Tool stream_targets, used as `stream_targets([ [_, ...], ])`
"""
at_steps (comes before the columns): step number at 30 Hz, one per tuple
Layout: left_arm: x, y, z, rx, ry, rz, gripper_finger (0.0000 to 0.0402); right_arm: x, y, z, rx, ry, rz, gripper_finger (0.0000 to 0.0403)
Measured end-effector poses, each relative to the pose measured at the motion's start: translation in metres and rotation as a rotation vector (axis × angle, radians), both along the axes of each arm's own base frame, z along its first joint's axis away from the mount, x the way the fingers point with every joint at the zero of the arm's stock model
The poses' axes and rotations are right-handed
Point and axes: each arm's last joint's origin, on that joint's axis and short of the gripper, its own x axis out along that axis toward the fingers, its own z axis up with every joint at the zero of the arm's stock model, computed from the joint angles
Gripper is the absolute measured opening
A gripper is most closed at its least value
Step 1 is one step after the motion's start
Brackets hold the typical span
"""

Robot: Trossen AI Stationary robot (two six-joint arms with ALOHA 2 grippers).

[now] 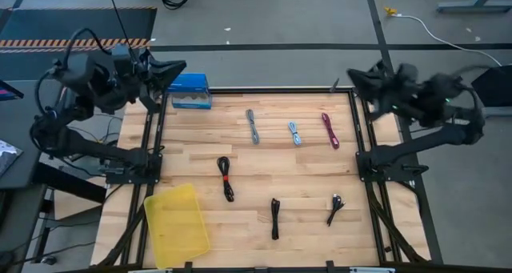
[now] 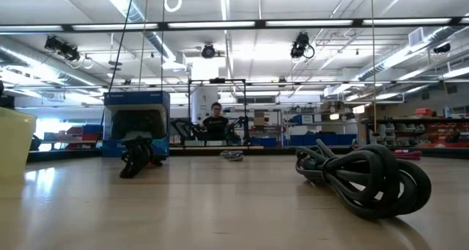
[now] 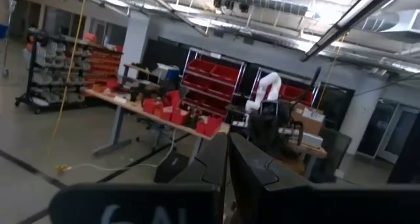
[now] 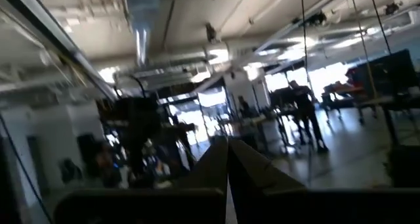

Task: Pick and place USB-C Cables
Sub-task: Put the pink charger cable into the yellow bin

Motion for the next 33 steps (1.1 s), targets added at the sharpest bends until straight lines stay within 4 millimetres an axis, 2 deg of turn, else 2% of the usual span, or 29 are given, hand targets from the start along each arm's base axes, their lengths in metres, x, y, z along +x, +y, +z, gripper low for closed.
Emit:
stream_targets([
  [5,0.013,0.001,0.008,0.044,0.017,-0.002,0.0025,0.050,-0.008,0.028,0.067,0.129,-0.062,0.0016],
  [9,0.022,0.001,0.014,0.055,-0.040,-0.052,0.0025,0.086,-0.014,0.047,0.150,0.090,-0.029,0.0016],
  [12,0.030,0.000,0.018,0.059,-0.097,-0.097,0.0025,0.105,-0.018,0.064,0.159,0.047,0.037,0.0016],
  [16,0.041,0.000,0.013,0.044,-0.077,-0.158,0.0025,0.127,-0.019,0.077,0.157,-0.016,0.106,0.0016],
  [23,0.057,0.001,0.006,0.030,-0.033,-0.162,0.0025,0.137,-0.019,0.089,0.240,-0.192,0.166,0.0016],
  [33,0.079,0.004,-0.022,0.009,0.221,-0.161,0.0025,0.142,-0.018,0.086,0.186,-0.154,0.196,0.0016],
])
